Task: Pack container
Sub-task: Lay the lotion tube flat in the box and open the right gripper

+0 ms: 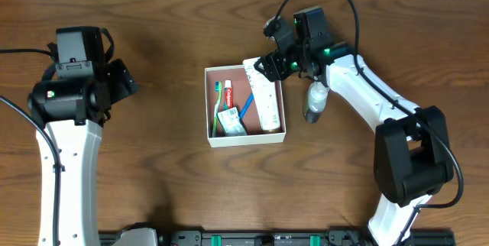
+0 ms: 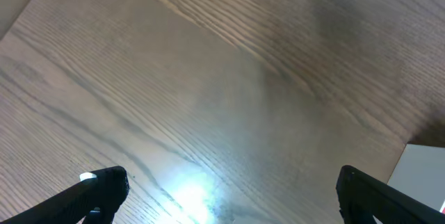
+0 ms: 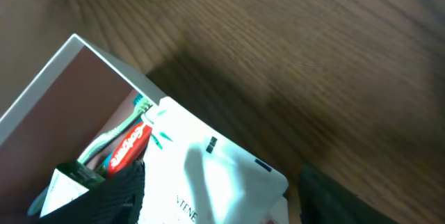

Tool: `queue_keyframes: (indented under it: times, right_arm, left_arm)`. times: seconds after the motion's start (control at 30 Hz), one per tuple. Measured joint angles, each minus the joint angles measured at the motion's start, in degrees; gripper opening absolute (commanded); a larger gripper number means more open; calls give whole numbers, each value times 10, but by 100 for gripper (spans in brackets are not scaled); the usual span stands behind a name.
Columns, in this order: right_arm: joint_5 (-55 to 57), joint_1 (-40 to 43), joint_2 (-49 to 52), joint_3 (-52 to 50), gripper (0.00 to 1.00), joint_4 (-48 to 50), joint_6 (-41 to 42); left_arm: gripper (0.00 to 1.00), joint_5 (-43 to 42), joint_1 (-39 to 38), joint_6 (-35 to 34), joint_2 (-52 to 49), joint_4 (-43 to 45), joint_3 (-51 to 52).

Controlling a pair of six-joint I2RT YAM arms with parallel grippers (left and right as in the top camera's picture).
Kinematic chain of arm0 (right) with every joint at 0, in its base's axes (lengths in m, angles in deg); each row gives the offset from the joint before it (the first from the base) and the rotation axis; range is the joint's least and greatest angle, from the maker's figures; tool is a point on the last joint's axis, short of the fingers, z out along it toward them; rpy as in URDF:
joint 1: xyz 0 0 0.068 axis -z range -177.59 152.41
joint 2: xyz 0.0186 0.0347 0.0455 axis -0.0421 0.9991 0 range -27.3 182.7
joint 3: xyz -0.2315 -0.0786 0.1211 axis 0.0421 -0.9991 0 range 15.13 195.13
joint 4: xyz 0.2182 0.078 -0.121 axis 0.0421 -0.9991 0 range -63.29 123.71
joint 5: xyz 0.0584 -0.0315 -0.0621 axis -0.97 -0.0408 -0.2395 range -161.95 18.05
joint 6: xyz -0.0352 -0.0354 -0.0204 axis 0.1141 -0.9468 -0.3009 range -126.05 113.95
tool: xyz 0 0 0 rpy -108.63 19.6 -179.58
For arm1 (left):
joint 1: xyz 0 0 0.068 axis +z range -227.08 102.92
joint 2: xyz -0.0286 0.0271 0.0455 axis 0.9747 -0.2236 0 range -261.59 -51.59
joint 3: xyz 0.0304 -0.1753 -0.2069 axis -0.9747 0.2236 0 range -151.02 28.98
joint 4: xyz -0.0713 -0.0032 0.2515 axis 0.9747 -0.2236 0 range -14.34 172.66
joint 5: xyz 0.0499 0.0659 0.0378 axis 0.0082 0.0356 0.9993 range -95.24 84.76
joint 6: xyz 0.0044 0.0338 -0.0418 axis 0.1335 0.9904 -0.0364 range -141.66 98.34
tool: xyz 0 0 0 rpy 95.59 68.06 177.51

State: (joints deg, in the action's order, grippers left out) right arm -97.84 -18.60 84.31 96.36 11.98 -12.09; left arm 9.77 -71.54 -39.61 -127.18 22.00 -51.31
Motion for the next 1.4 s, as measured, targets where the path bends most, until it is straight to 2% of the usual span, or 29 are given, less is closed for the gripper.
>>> queue_keyframes:
  times: [0.13, 0.23, 0.47, 0.6, 0.73, 0.93, 1.13, 1.2, 1.4]
  right_arm:
    - [-7, 0, 0, 0, 52, 1, 4]
    - [-14, 0, 0, 0, 51, -1, 7]
    - [-17, 0, 0, 0, 73, -3, 9]
    - [-6, 0, 0, 0, 76, 3, 10]
    - [0, 0, 2, 0, 74, 21, 10]
    - [-10, 0, 25, 0, 61, 28, 14]
    - [-19, 0, 30, 0, 30, 32, 16]
    - [-21, 0, 30, 0, 25, 35, 18]
    - [-28, 0, 30, 0, 1, 51, 21]
  left_arm:
    - [98, 0, 0, 0, 0, 0, 0]
    - [98, 0, 0, 0, 0, 0, 0]
    - [98, 0, 0, 0, 0, 0, 0]
    - [98, 0, 0, 0, 0, 0, 0]
    - [98, 0, 0, 0, 0, 0, 0]
    - [98, 0, 0, 0, 0, 0, 0]
    - [98, 0, 0, 0, 0, 0, 0]
    - [98, 0, 0, 0, 0, 0, 0]
    - [98, 0, 0, 0, 0, 0, 0]
